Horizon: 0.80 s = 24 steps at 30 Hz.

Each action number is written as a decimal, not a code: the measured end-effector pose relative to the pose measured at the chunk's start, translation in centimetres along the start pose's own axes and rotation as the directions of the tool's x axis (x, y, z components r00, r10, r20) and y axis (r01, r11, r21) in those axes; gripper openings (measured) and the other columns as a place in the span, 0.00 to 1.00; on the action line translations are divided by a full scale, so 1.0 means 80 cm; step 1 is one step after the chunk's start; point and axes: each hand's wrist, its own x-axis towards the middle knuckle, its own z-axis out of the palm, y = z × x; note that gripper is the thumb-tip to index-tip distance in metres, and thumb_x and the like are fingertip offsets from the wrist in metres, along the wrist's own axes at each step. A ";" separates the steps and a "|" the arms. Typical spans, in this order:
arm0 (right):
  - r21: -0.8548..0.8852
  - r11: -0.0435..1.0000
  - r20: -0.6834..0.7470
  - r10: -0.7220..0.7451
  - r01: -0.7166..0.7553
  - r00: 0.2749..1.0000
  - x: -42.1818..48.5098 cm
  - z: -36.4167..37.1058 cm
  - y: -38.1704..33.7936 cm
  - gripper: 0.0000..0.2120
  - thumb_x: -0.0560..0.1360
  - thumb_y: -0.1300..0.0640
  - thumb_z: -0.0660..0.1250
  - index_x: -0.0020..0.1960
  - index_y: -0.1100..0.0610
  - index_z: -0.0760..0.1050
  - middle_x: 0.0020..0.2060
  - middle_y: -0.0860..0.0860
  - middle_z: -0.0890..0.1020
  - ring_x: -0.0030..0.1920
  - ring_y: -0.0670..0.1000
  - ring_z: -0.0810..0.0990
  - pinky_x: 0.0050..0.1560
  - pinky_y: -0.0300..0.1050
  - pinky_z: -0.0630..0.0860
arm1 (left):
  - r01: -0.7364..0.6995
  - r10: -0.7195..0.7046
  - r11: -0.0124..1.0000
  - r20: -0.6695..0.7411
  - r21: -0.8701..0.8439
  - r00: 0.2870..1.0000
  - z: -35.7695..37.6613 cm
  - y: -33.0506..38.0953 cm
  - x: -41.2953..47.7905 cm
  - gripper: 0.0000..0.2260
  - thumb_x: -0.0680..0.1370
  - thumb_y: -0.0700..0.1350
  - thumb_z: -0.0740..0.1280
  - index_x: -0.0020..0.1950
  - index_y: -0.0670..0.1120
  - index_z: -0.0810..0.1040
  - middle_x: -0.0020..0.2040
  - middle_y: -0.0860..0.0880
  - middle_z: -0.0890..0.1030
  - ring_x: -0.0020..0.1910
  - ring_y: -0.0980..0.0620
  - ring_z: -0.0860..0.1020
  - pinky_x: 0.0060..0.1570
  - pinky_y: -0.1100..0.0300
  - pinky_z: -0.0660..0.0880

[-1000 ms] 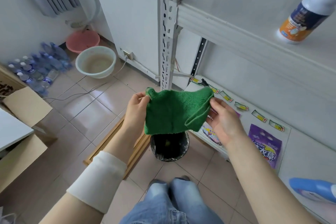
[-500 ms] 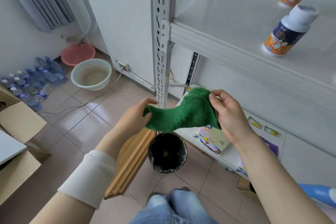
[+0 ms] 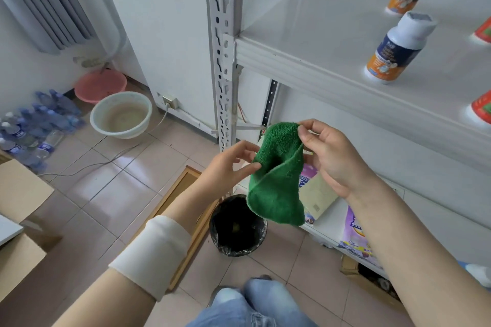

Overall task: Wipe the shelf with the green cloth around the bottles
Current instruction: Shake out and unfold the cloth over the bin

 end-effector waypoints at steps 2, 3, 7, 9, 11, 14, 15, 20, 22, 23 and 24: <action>0.024 1.000 -0.009 -0.014 0.014 1.000 -0.004 -0.002 -0.005 0.11 0.78 0.62 0.58 0.40 0.53 0.73 0.31 0.46 0.79 0.34 0.46 0.75 0.36 0.39 0.73 | -0.023 0.017 0.987 0.040 0.157 0.999 0.006 -0.008 0.005 0.10 0.74 0.50 0.67 0.50 0.46 0.73 0.51 0.51 0.75 0.51 0.55 0.73 0.60 0.58 0.69; 0.038 0.999 -0.015 -0.026 0.026 1.000 -0.006 -0.003 -0.010 0.11 0.78 0.62 0.57 0.40 0.53 0.73 0.31 0.46 0.79 0.34 0.45 0.76 0.36 0.39 0.73 | -0.018 0.008 0.983 0.056 0.182 0.998 0.008 -0.012 0.006 0.16 0.73 0.52 0.67 0.54 0.43 0.75 0.55 0.50 0.75 0.53 0.53 0.73 0.61 0.58 0.69; 0.114 0.991 -0.072 -0.067 0.075 0.995 -0.016 -0.020 -0.021 0.11 0.78 0.62 0.57 0.39 0.55 0.73 0.30 0.46 0.79 0.33 0.43 0.77 0.35 0.38 0.75 | 0.076 -0.080 0.996 0.078 0.047 0.994 -0.002 -0.021 -0.003 0.18 0.74 0.52 0.66 0.61 0.46 0.76 0.57 0.52 0.79 0.56 0.53 0.76 0.60 0.58 0.72; 0.167 0.982 -0.109 -0.066 0.084 0.992 -0.021 -0.032 -0.021 0.11 0.78 0.62 0.57 0.39 0.55 0.73 0.29 0.45 0.79 0.31 0.42 0.77 0.32 0.36 0.76 | 0.098 -0.097 0.995 0.072 -0.001 0.993 -0.014 -0.023 -0.007 0.10 0.75 0.46 0.66 0.55 0.44 0.77 0.49 0.53 0.81 0.51 0.53 0.78 0.54 0.59 0.75; 0.189 0.979 -0.129 -0.055 0.079 0.990 -0.026 -0.037 -0.019 0.10 0.78 0.61 0.58 0.40 0.56 0.73 0.28 0.45 0.80 0.29 0.41 0.77 0.31 0.38 0.76 | 0.088 -0.086 0.995 0.061 -0.041 0.994 -0.030 -0.021 -0.008 0.01 0.76 0.42 0.65 0.45 0.45 0.76 0.38 0.57 0.80 0.41 0.58 0.78 0.44 0.63 0.76; 0.202 0.977 -0.120 -0.043 0.067 0.992 -0.033 -0.046 -0.012 0.09 0.64 0.51 0.69 0.40 0.55 0.73 0.28 0.45 0.80 0.29 0.43 0.78 0.33 0.44 0.73 | 0.067 -0.064 0.996 0.054 -0.054 0.997 -0.054 -0.010 -0.012 0.08 0.76 0.39 0.65 0.41 0.51 0.75 0.33 0.61 0.80 0.33 0.62 0.76 0.38 0.68 0.74; 0.185 0.981 -0.114 -0.044 0.065 0.993 -0.037 -0.048 -0.013 0.14 0.59 0.49 0.70 0.40 0.55 0.73 0.29 0.45 0.80 0.29 0.43 0.78 0.32 0.44 0.74 | 0.052 -0.049 0.997 0.054 -0.060 0.997 -0.061 -0.006 -0.014 0.09 0.76 0.39 0.65 0.40 0.52 0.75 0.33 0.59 0.81 0.33 0.61 0.76 0.38 0.68 0.75; 0.187 0.970 -0.069 -0.143 0.154 0.987 -0.051 -0.048 -0.036 0.08 0.63 0.50 0.67 0.38 0.53 0.77 0.31 0.46 0.83 0.31 0.44 0.81 0.31 0.40 0.80 | -0.049 0.020 0.959 -0.106 -0.280 0.994 -0.110 0.041 -0.015 0.08 0.72 0.45 0.68 0.35 0.56 0.81 0.30 0.54 0.80 0.31 0.59 0.77 0.34 0.66 0.76; 0.223 0.961 -0.085 -0.148 0.164 0.985 -0.042 -0.046 -0.055 0.06 0.75 0.56 0.60 0.42 0.55 0.74 0.31 0.46 0.83 0.30 0.44 0.81 0.31 0.40 0.80 | -0.077 0.015 0.774 -0.104 -0.629 0.994 -0.134 0.045 -0.015 0.08 0.68 0.57 0.68 0.41 0.55 0.83 0.37 0.55 0.84 0.37 0.57 0.82 0.38 0.64 0.79; 0.240 0.960 -0.099 -0.124 0.144 0.987 -0.035 -0.042 -0.064 0.09 0.78 0.58 0.56 0.43 0.55 0.73 0.30 0.45 0.83 0.30 0.44 0.81 0.31 0.39 0.79 | -0.027 0.013 0.680 -0.025 -0.733 1.000 -0.138 0.040 -0.017 0.17 0.66 0.63 0.65 0.45 0.54 0.83 0.45 0.54 0.85 0.42 0.55 0.83 0.43 0.61 0.80; 0.251 0.961 -0.106 -0.095 0.119 0.990 -0.026 -0.041 -0.069 0.11 0.79 0.60 0.54 0.43 0.55 0.73 0.29 0.46 0.83 0.29 0.44 0.81 0.30 0.38 0.79 | 0.071 -0.023 0.634 0.072 -0.770 0.997 -0.135 0.026 -0.022 0.25 0.63 0.69 0.63 0.47 0.52 0.84 0.54 0.51 0.83 0.47 0.53 0.83 0.52 0.56 0.79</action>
